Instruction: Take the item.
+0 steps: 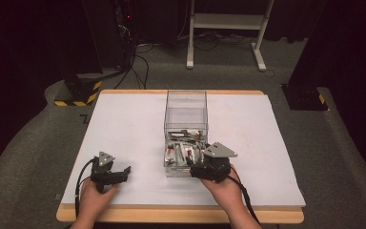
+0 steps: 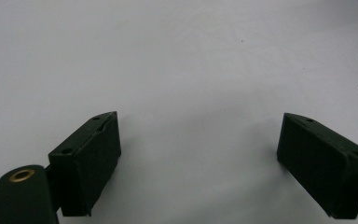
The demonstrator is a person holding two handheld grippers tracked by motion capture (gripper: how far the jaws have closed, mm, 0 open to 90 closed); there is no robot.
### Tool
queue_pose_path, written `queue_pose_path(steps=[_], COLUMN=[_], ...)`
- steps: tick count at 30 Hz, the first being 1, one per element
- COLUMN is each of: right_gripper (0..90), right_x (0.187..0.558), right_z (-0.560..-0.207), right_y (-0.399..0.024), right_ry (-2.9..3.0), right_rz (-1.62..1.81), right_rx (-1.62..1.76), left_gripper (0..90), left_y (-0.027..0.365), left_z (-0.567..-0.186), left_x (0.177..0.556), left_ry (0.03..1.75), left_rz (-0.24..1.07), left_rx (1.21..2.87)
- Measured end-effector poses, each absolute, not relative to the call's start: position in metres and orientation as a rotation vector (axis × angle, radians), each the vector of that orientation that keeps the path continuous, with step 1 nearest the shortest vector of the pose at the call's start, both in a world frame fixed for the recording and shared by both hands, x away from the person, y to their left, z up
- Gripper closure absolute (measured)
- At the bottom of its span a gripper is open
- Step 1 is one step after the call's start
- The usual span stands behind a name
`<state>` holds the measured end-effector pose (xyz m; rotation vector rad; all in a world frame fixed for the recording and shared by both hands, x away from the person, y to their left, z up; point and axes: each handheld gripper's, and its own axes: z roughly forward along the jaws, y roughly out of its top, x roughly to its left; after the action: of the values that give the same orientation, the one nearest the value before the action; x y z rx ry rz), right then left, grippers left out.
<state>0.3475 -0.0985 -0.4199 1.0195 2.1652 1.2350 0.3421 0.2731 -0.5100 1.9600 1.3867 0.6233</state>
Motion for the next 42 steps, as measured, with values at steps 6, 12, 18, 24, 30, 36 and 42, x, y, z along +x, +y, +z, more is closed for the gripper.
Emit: queue_pose_path(steps=[6, 12, 18, 24, 30, 36, 42], right_gripper=[19.4, 21.7, 25.7, 29.7, 36.2, 41.5, 44.3], right_x=[0.345, 0.344, 0.341, 0.340, 0.340, 0.340, 0.340], right_z=[-0.419, -0.419, -0.418, -0.419, -0.421, -0.422, -0.425], right_y=[-0.094, -0.090, -0.083, -0.079, -0.075, -0.073, -0.069], right_ry=[2.173, 2.185, 2.192, 2.209, 2.224, 2.249, 2.252], right_rz=[1.240, 1.249, 1.257, 1.266, 1.274, 1.297, 1.280], right_rx=[0.999, 0.981, 0.958, 0.943, 0.943, 0.948, 0.962], left_gripper=[13.6, 13.6, 13.6, 13.6, 13.6, 13.6, 13.6], left_y=[0.273, 0.273, 0.273, 0.273, 0.273, 0.273, 0.273], left_z=[-0.510, -0.510, -0.510, -0.510, -0.510, -0.510, -0.510], left_x=[0.342, 0.342, 0.342, 0.342, 0.342, 0.342, 0.342], left_ry=[1.386, 1.388, 1.386, 1.387, 1.387, 1.386, 1.386], left_rz=[0.623, 0.623, 0.623, 0.623, 0.623, 0.623, 0.623], left_rx=[1.961, 1.958, 1.964, 1.962, 1.962, 1.962, 1.962])
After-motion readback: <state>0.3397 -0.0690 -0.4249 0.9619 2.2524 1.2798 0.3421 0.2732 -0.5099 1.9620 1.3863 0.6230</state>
